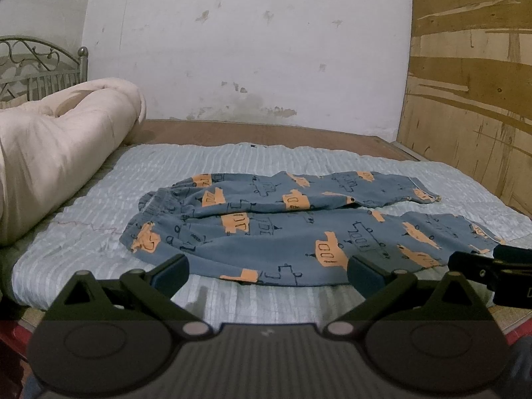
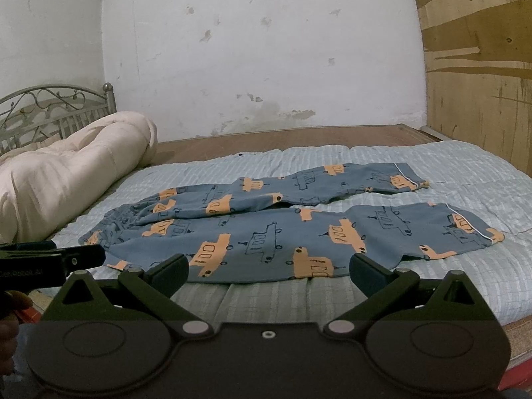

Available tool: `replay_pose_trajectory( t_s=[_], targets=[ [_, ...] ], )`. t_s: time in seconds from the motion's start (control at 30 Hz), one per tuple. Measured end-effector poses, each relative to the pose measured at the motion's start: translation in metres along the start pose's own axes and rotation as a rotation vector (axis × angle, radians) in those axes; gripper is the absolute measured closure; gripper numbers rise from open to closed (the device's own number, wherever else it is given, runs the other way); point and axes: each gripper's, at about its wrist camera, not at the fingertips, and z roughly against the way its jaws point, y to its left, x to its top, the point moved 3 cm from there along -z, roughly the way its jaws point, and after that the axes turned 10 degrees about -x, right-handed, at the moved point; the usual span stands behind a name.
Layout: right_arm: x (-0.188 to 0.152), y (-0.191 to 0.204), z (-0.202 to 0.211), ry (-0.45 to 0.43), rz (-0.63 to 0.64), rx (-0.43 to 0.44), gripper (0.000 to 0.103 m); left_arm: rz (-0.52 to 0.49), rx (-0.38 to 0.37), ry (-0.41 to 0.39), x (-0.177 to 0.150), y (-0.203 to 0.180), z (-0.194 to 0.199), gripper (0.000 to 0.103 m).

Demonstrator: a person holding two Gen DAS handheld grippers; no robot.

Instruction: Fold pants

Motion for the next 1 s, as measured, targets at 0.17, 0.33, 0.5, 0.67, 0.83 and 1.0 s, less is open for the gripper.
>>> replay_pose_trajectory(
  t_s=[0.17,0.33,0.5,0.67,0.83,1.0],
  targets=[
    [0.000,0.000,-0.001,0.001,0.000,0.000,0.001,0.004,0.001,0.005,-0.002,0.002,-0.002,0.000],
    [-0.004,0.002,-0.004,0.009,0.004,0.000,0.001,0.009,0.002,0.015,-0.004,0.005,-0.006,0.000],
    [-0.005,0.002,-0.007,0.021,0.009,0.003,0.001,0.014,0.003,0.026,-0.005,0.007,-0.010,0.000],
    [-0.006,0.003,-0.013,0.037,0.010,0.016,0.001,0.022,0.003,0.043,-0.009,0.010,-0.016,0.000],
    [-0.007,0.003,-0.021,0.054,0.014,0.015,0.001,0.032,0.004,0.064,-0.011,0.014,-0.024,0.000],
    [-0.008,0.006,-0.030,0.072,0.023,0.017,0.001,0.034,0.005,0.079,-0.010,0.016,-0.032,0.000]
  ],
)
